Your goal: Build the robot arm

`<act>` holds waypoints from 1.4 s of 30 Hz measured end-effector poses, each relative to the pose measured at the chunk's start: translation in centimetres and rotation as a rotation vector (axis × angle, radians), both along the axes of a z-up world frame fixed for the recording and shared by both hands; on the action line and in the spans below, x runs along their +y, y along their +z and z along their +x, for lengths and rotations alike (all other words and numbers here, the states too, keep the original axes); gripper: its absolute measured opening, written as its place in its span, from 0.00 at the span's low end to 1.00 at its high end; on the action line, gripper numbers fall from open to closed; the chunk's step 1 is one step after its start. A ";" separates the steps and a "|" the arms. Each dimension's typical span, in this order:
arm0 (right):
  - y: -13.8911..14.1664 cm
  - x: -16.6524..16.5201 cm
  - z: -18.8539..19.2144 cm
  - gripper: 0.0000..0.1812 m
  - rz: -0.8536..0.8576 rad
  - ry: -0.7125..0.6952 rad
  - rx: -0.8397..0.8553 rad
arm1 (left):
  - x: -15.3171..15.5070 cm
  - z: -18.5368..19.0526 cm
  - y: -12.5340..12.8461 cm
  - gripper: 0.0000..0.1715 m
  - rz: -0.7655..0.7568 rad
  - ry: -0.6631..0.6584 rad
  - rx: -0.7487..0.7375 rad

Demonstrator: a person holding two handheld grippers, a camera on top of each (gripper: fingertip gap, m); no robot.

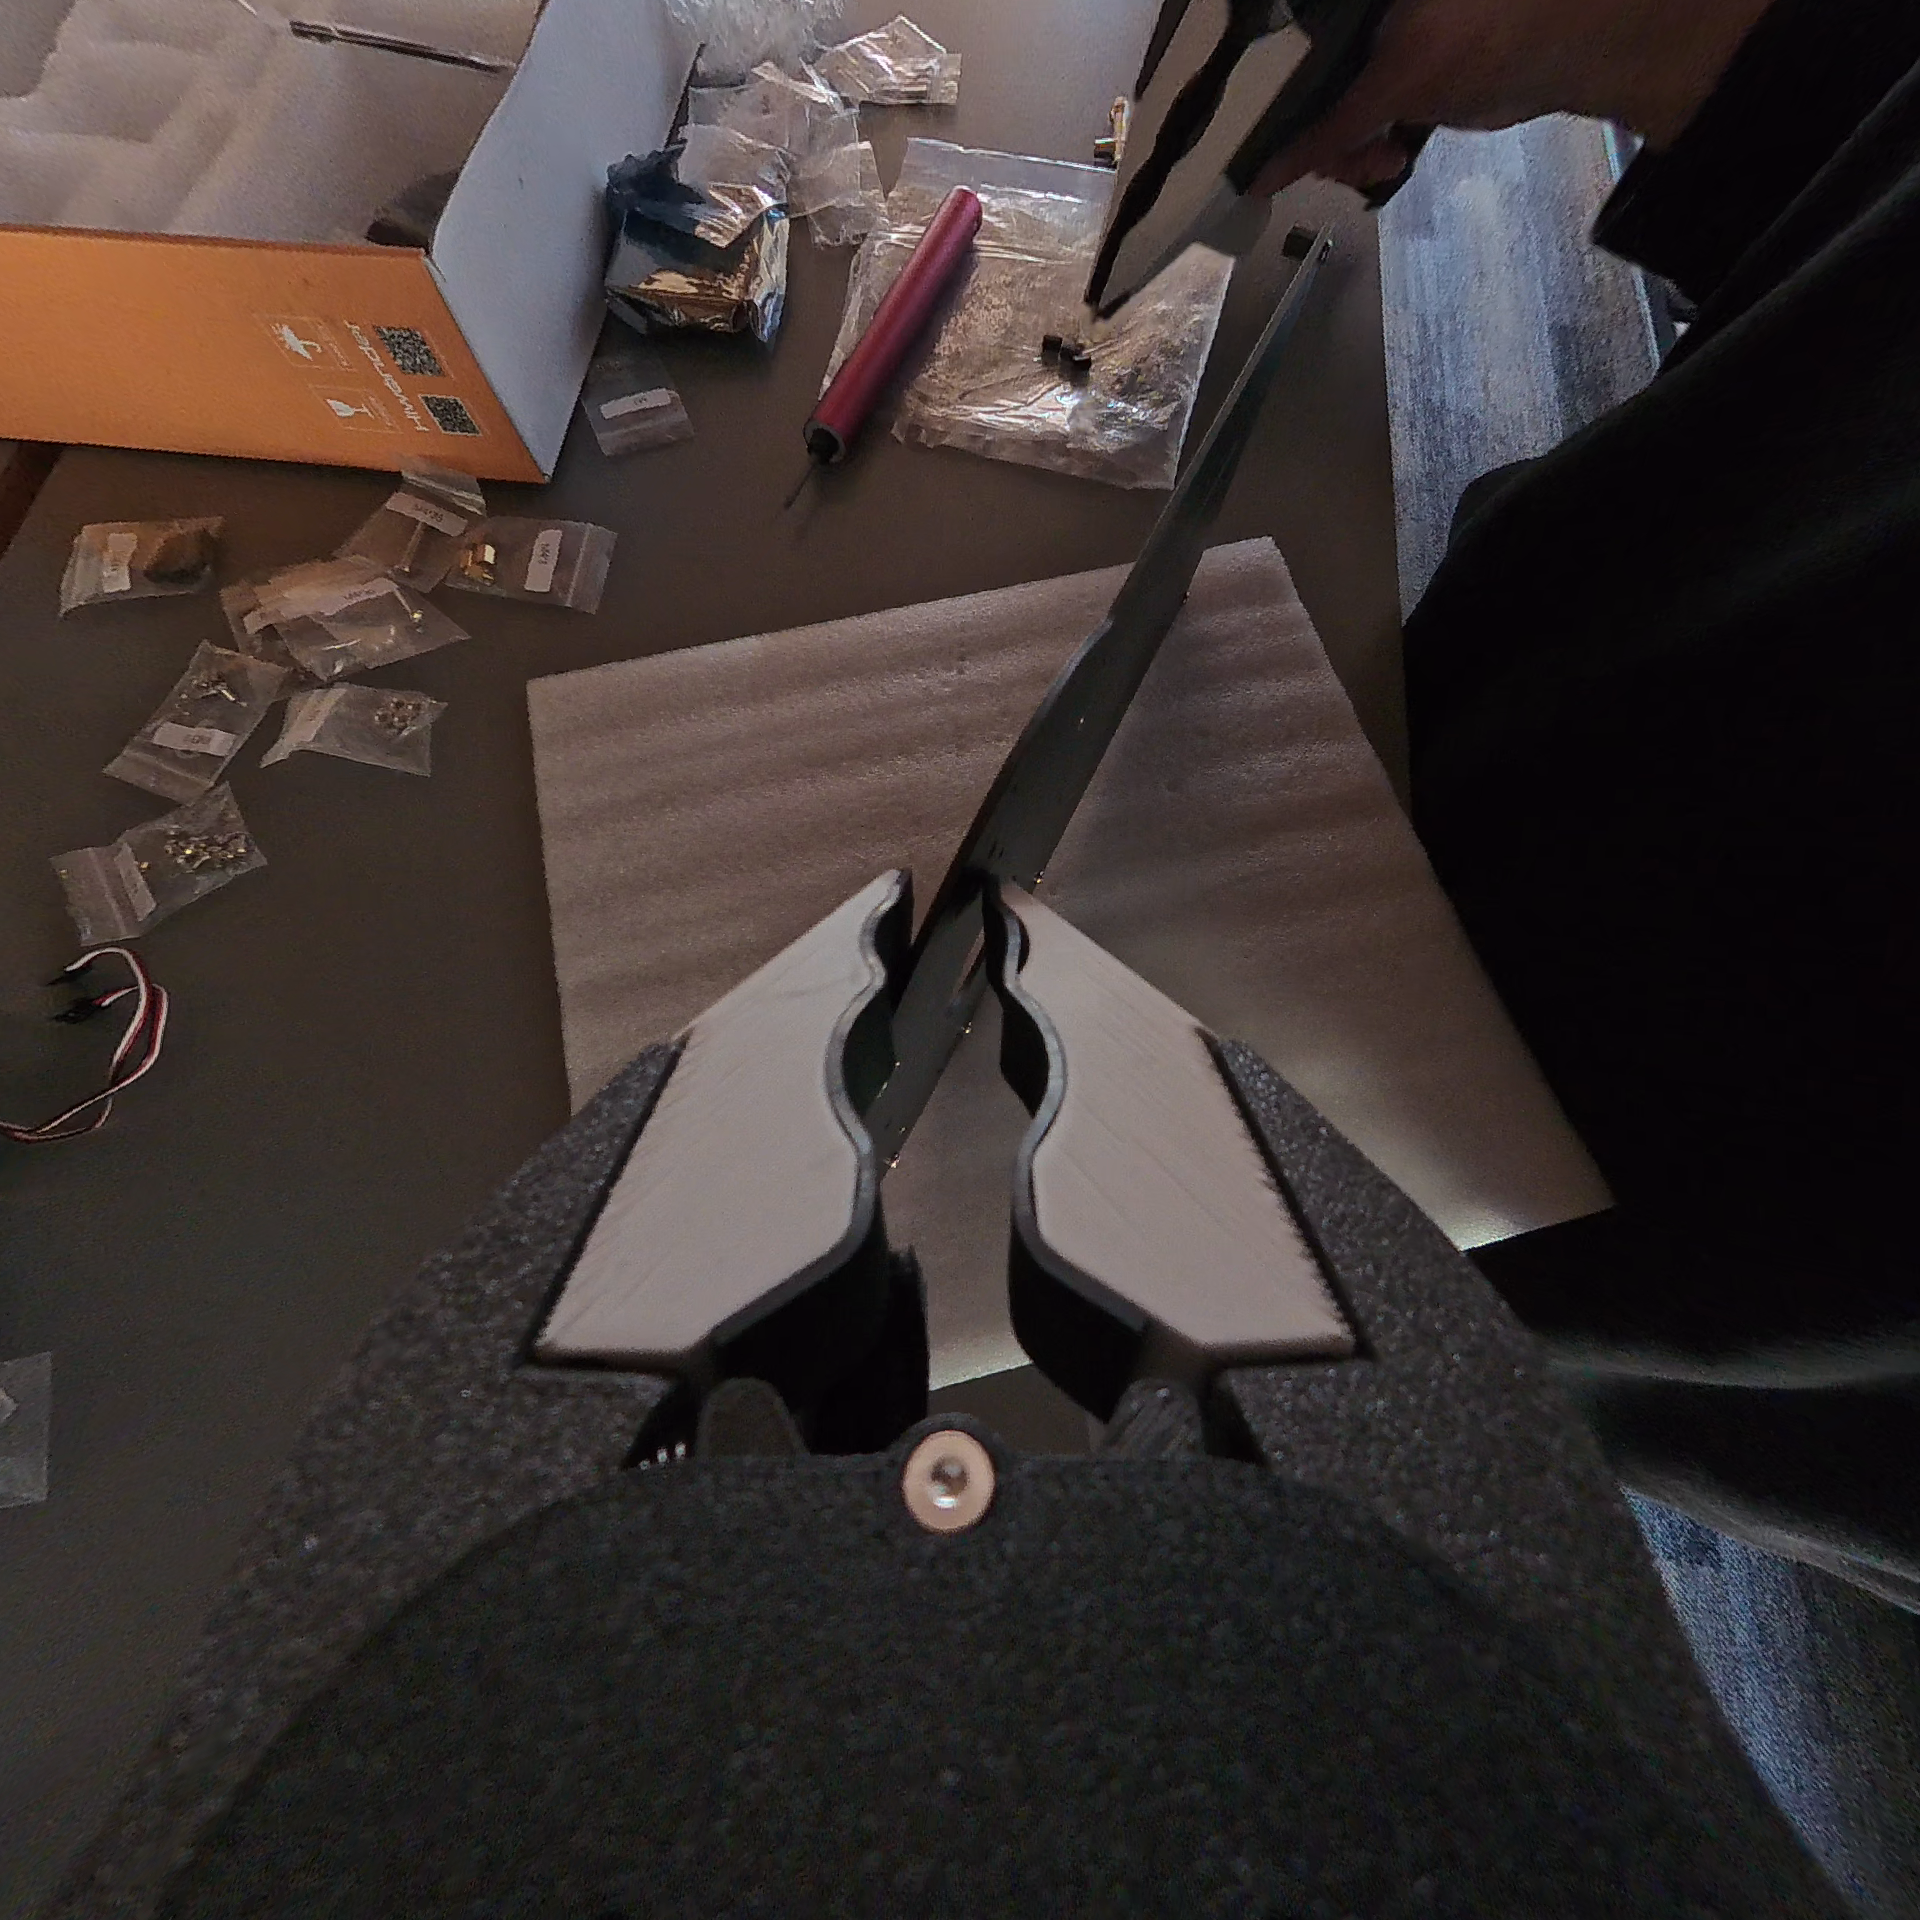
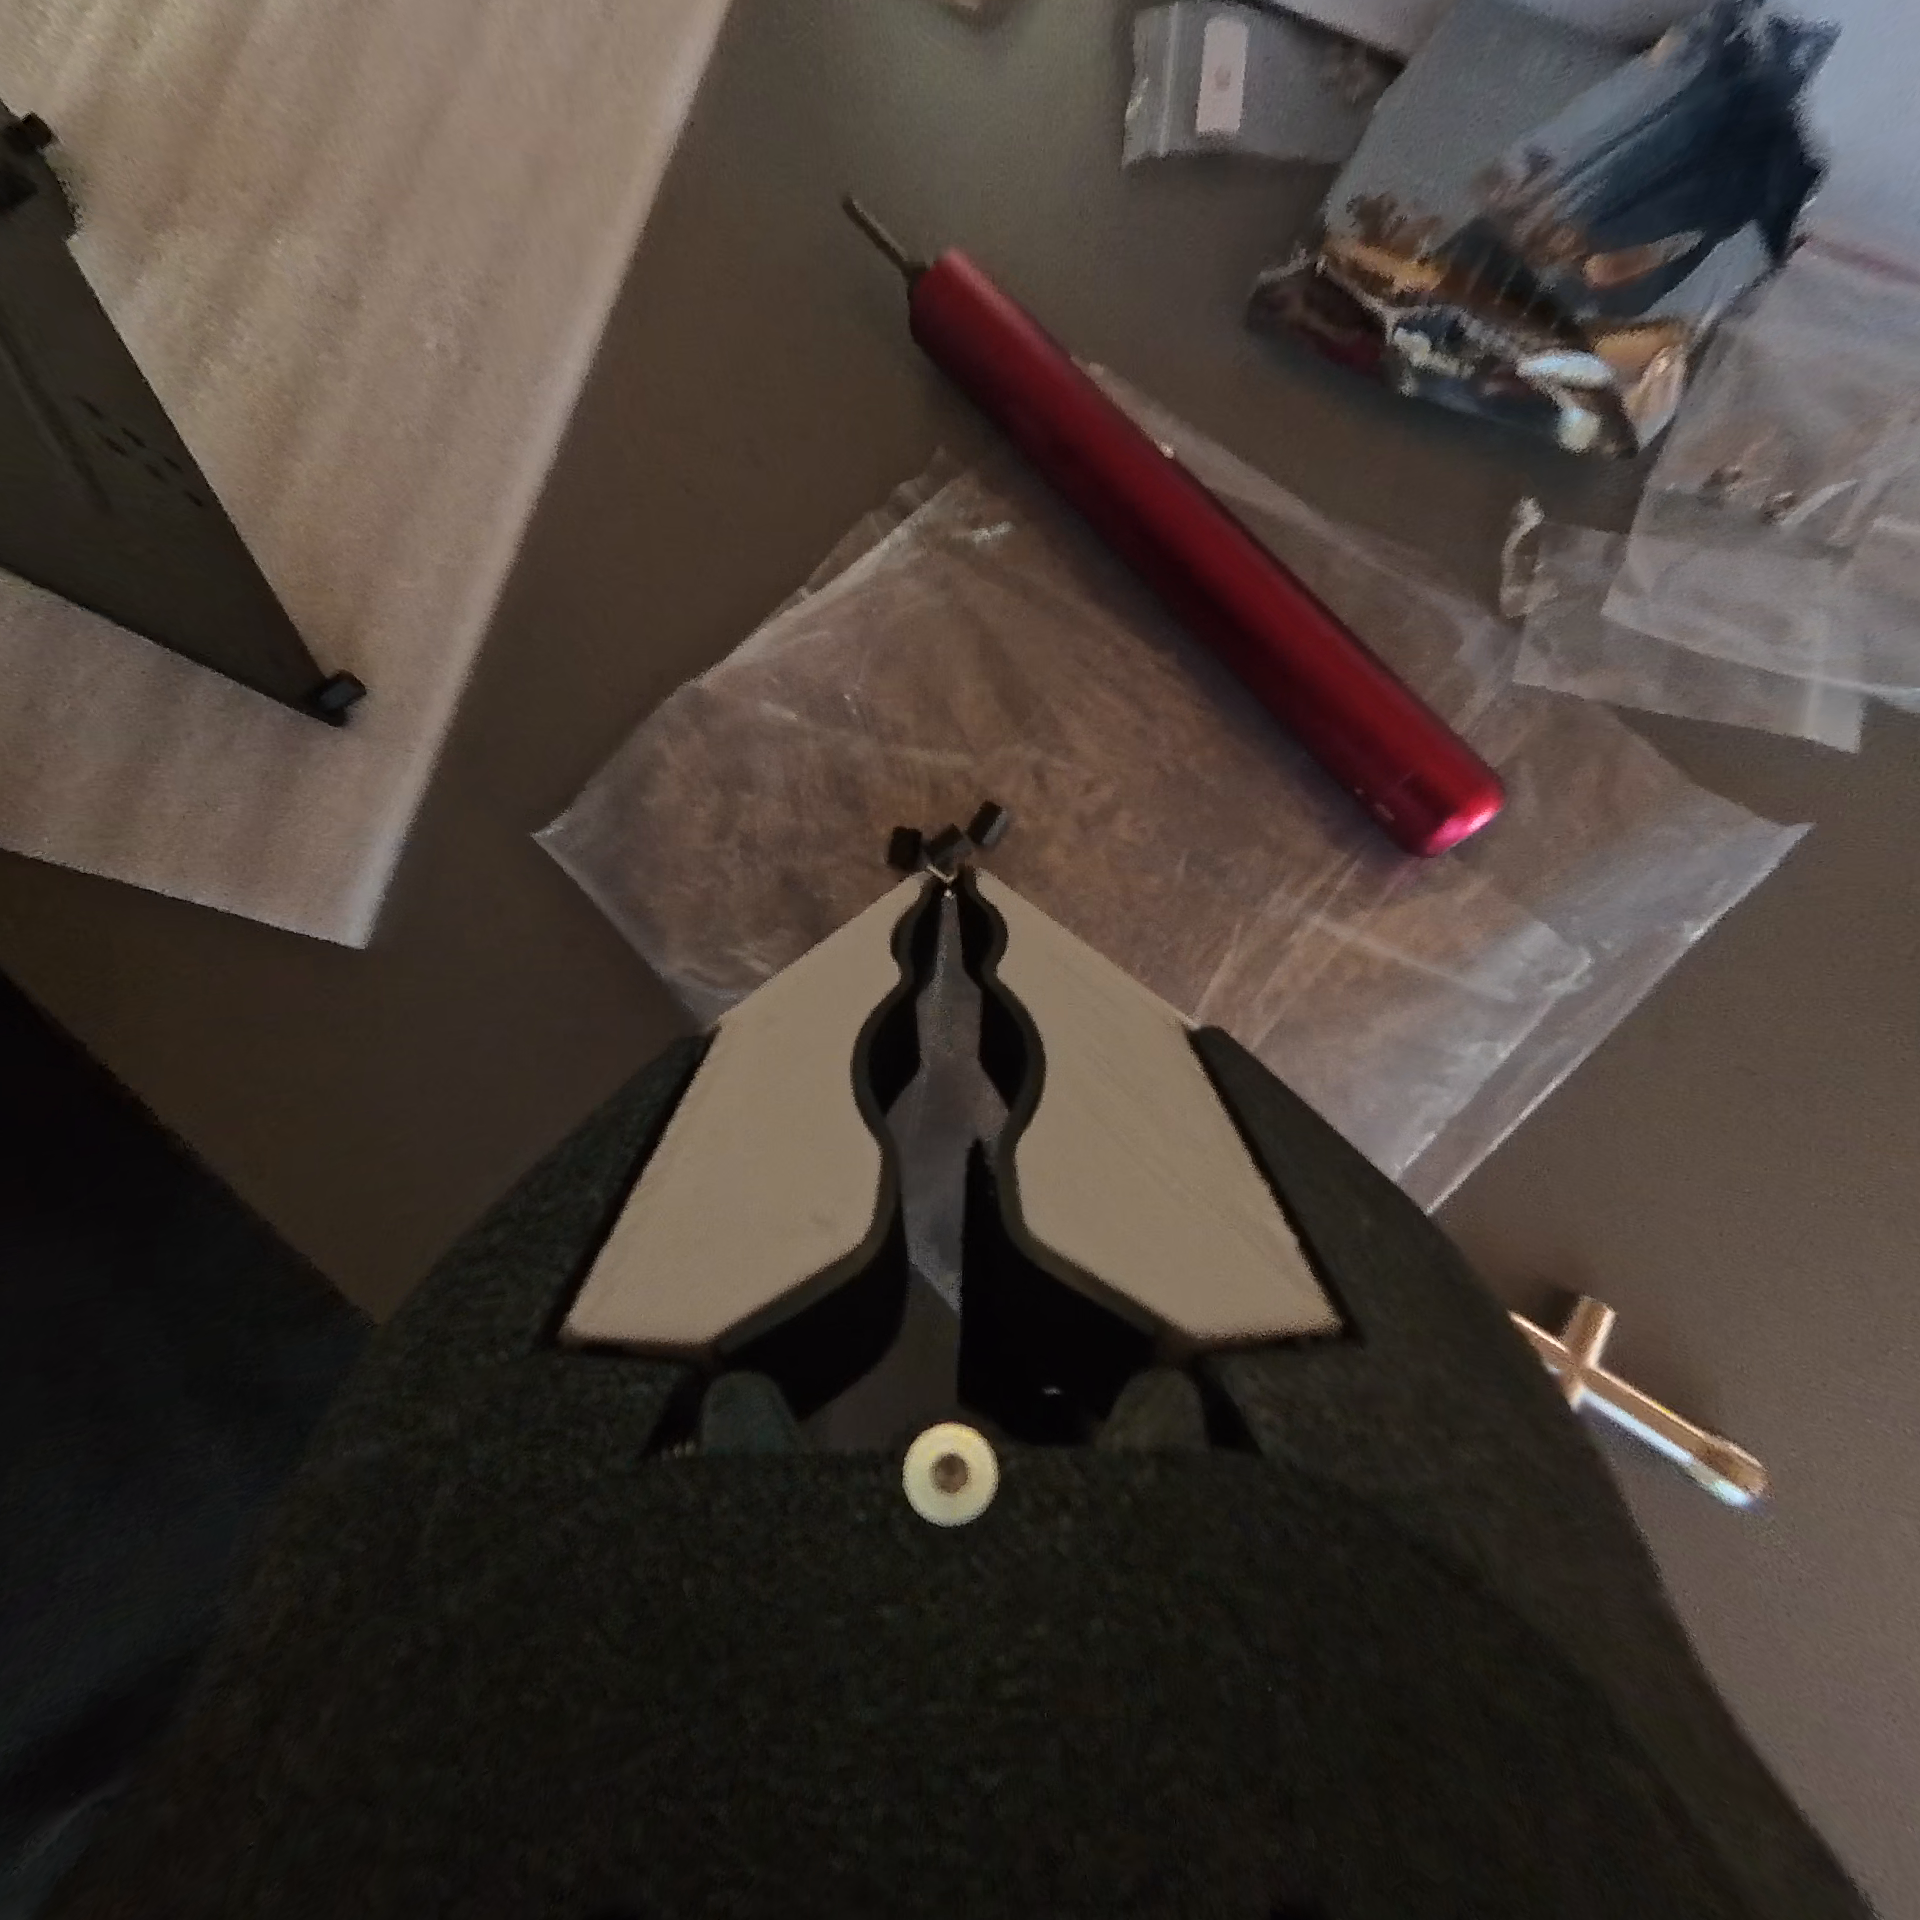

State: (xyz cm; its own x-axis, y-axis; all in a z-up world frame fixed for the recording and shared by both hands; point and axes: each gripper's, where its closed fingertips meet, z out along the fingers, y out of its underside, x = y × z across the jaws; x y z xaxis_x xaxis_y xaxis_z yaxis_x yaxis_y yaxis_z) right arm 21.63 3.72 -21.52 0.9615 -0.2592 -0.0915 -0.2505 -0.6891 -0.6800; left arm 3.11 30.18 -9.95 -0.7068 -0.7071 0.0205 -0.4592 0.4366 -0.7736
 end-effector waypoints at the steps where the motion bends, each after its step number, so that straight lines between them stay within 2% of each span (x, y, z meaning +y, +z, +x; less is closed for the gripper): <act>1: 0.8 0.0 -0.2 0.01 0.016 0.001 -0.016 | 0.0 0.0 0.0 0.07 0.000 0.001 -0.001; 5: 6.4 1.8 -3.5 0.01 0.133 0.081 -0.076 | 0.1 0.2 0.0 0.08 -0.001 -0.002 -0.007; 8: 10.6 4.9 -9.0 0.01 0.226 0.212 -0.067 | 0.1 0.4 0.0 0.08 -0.002 -0.005 -0.009; 11: 12.4 9.0 -15.9 0.00 0.291 0.362 -0.033 | 0.2 0.7 0.0 0.08 -0.020 0.009 0.008; 14: 11.0 13.5 -22.1 0.01 0.301 0.457 0.048 | 0.4 1.2 -0.1 0.09 -0.003 0.018 0.001; 19: 4.0 20.9 -27.3 0.00 0.199 0.587 0.047 | 0.5 1.6 -0.1 0.09 -0.023 0.006 0.017; 22: 0.7 24.1 -28.0 0.01 0.089 0.645 -0.034 | 0.6 2.0 -0.2 0.09 -0.016 -0.001 0.024; 24: -1.2 24.9 -27.7 0.01 0.003 0.648 -0.044 | 0.7 2.3 -0.3 0.10 -0.005 -0.002 0.027; 27: -0.6 25.4 -27.2 0.01 0.035 0.612 0.023 | 0.9 2.6 -0.3 0.10 0.003 -0.001 0.020; 29: -0.5 24.7 -26.6 0.10 0.012 0.620 0.012 | 0.9 2.7 -0.3 0.10 0.000 0.000 0.012; 31: 1.5 23.6 -25.4 0.10 0.059 0.576 -0.021 | 0.8 2.6 -0.3 0.10 -0.004 0.000 0.002; 35: 9.4 19.7 -23.5 0.14 0.209 0.494 -0.013 | 0.6 2.0 -0.2 0.09 0.006 -0.015 -0.013; 37: 13.1 17.5 -20.1 0.14 0.283 0.381 -0.101 | 0.5 1.5 -0.1 0.09 0.016 -0.026 -0.016; 38: 14.1 16.4 -18.0 0.17 0.291 0.315 -0.142 | 0.4 1.2 -0.1 0.08 0.019 -0.030 -0.019; 40: 13.3 14.2 -14.5 0.30 0.203 0.236 -0.186 | 0.2 0.7 -0.1 0.08 0.021 -0.038 -0.025; 42: 10.2 12.2 -12.4 0.37 0.049 0.231 -0.189 | 0.0 0.1 -0.1 0.07 0.022 -0.051 -0.026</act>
